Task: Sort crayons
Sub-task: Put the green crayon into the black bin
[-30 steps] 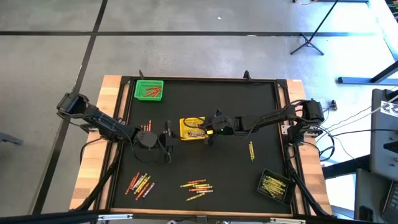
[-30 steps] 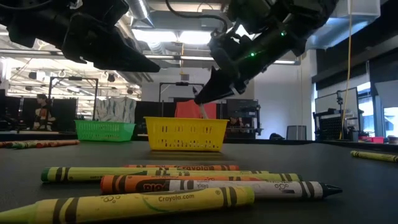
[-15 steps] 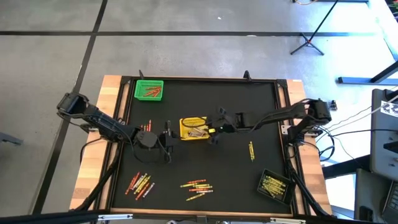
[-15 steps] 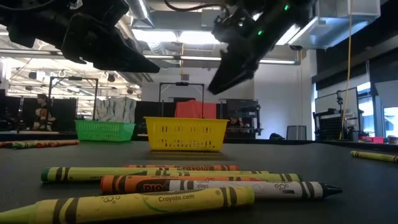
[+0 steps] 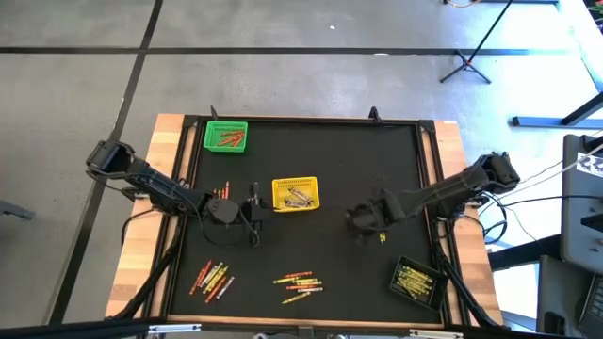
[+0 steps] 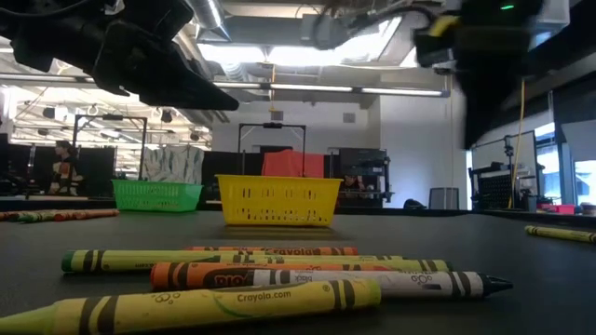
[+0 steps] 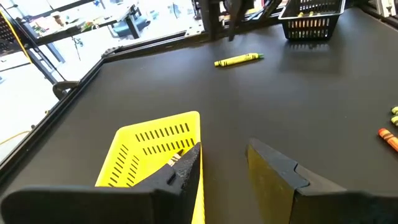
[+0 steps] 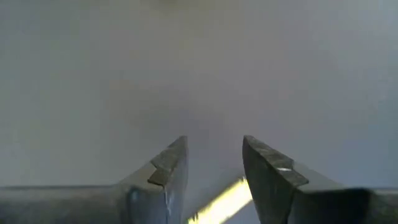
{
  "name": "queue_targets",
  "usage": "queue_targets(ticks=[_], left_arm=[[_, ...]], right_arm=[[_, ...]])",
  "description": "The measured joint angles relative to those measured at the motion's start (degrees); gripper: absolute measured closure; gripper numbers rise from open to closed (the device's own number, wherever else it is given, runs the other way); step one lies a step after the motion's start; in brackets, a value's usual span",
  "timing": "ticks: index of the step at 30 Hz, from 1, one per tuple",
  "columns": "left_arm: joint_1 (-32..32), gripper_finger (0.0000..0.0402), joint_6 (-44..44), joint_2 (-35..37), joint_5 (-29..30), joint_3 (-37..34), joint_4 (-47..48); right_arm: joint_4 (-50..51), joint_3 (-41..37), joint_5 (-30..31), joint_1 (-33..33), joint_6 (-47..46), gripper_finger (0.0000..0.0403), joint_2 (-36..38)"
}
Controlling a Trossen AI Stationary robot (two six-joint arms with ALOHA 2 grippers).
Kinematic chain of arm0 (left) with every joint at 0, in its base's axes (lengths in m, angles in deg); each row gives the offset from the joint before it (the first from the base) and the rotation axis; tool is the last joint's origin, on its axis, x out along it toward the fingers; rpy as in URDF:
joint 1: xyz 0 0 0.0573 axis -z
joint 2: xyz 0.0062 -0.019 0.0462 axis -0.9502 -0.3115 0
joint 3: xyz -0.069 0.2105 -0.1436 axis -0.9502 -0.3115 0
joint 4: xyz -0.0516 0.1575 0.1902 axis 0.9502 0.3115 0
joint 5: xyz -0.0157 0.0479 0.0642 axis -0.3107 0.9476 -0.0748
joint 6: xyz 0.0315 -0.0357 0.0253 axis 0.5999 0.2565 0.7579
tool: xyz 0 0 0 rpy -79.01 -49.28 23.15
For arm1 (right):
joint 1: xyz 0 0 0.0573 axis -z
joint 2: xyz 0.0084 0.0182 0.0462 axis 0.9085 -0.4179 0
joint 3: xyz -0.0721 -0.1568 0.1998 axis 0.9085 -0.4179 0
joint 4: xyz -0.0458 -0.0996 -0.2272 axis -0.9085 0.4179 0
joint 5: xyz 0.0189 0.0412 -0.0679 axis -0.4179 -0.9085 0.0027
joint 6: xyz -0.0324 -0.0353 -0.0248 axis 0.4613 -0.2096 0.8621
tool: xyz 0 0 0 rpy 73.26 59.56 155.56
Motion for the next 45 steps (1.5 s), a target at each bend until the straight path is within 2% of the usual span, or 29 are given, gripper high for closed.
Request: queue_targets(ticks=[4,10,13,22,28,40,45], left_arm=[[-0.11,0.0287,0.02,0.00,0.01,0.00,-0.01],[-0.24,0.0287,-0.02,0.00,0.29,0.00,-0.01],[-0.26,0.0287,-0.04,0.00,0.42,0.00,-0.05],[-0.39,0.0287,-0.33,0.00,0.50,0.00,-0.03],[-0.76,0.0287,-0.50,-0.01,0.55,0.00,-0.06],[-0.76,0.0287,-0.52,-0.02,0.52,0.00,-0.03],[-0.76,0.0287,-0.56,-0.01,0.49,0.00,-0.03]], right_arm=[[3.87,-2.99,-1.40,-3.16,-8.58,0.0253,0.03],[3.83,-11.82,-10.36,-4.03,-18.29,0.0253,0.43],[2.33,-15.21,-12.51,-3.95,-20.54,0.0253,1.50],[-1.31,-17.15,-10.20,-3.92,-22.22,0.0253,4.27],[-2.77,-17.15,-4.78,-3.92,-22.62,0.0253,4.23],[-2.32,-17.27,-4.56,-3.93,-25.10,0.0253,4.23],[-5.03,-21.34,-5.64,-3.92,-25.44,0.0253,5.67]])
